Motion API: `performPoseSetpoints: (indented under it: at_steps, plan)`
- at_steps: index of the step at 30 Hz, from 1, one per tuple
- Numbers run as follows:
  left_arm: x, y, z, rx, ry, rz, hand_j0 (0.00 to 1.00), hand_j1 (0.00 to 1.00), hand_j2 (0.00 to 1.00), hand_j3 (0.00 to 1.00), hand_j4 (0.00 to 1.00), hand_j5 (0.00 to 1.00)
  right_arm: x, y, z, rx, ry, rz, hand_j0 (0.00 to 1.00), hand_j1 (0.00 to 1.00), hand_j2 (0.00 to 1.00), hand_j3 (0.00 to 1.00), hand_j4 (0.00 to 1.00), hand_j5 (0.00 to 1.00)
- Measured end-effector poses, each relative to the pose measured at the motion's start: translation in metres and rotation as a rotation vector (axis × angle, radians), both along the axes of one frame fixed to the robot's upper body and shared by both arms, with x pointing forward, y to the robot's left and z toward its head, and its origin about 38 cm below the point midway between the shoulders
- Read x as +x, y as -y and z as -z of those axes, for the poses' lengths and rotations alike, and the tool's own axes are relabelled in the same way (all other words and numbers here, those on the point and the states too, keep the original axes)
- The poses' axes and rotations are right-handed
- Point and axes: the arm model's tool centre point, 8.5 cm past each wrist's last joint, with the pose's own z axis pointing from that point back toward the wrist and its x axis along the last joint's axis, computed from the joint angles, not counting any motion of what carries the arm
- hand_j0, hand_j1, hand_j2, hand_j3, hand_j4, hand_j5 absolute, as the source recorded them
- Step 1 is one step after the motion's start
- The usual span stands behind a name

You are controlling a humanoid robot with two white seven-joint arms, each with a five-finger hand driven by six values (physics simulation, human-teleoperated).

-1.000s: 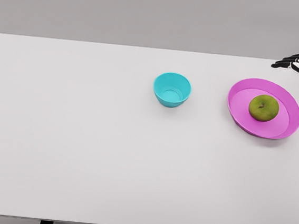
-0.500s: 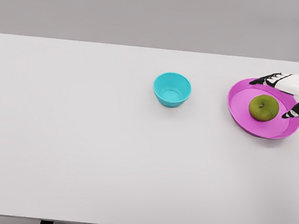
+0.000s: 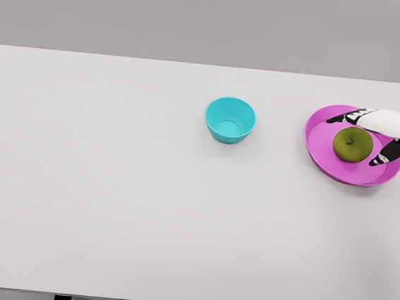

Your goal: Put the apple from the pink plate into the blue bowl with your right arm

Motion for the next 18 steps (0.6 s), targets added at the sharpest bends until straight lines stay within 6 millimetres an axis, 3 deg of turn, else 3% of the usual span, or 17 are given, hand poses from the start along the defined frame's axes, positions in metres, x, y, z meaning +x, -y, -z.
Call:
performPoseSetpoints:
  at_steps: [18]
  plan:
    - [0.000, 0.000, 0.000, 0.000, 0.000, 0.000, 1.00, 1.00, 1.00, 1.00, 1.00, 1.00, 0.010, 0.001, 0.014, -0.012, -0.041, 0.030, 1.00, 1.00, 1.00, 1.00, 1.00, 1.00]
